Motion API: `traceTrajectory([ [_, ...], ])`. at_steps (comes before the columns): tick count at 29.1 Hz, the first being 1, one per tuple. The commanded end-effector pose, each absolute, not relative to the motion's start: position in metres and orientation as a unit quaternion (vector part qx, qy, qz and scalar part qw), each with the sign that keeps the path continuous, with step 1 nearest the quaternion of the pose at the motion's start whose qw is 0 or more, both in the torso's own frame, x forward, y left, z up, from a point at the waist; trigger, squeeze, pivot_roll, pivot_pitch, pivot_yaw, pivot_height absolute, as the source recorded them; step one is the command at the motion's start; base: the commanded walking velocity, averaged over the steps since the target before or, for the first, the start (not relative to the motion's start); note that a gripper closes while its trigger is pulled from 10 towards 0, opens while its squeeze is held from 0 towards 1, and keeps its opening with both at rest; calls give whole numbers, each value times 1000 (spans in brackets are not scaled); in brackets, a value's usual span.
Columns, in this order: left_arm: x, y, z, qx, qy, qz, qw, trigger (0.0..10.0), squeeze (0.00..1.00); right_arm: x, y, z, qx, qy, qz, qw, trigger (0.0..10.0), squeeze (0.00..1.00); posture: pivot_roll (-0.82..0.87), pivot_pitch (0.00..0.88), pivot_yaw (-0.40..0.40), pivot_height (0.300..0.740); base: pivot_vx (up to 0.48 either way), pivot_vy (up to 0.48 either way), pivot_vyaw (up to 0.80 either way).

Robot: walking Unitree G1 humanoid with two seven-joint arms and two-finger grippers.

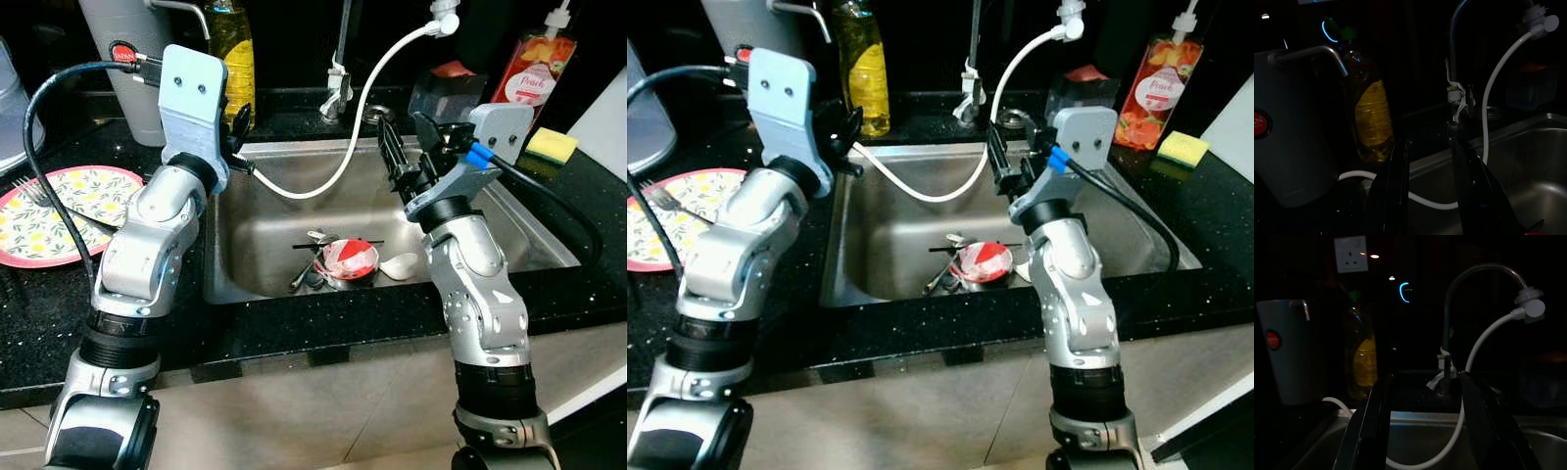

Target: Kitchen organization

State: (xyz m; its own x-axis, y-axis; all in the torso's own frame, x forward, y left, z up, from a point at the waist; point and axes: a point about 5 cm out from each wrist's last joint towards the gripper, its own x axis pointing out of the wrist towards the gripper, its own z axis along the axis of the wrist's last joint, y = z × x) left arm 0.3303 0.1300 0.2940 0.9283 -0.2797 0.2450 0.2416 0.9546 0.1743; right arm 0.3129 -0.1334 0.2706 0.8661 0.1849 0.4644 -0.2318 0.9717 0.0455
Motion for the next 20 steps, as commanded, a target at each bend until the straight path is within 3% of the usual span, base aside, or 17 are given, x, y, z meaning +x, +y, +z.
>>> traceTrajectory([
  [1,329,129,295,57,-132,-135,980,10000,0,314,-141,269,50,-235,92,966,10000,0,84,0,-33,740,0,0,0],
  [12,321,122,296,24,-146,-172,974,10000,0,308,-158,262,44,-227,27,973,10000,0,63,0,11,740,0,0,0],
  [20,322,134,286,30,-113,-139,983,10000,0,307,-158,258,43,-221,21,974,10000,0,77,11,22,740,0,0,0],
])
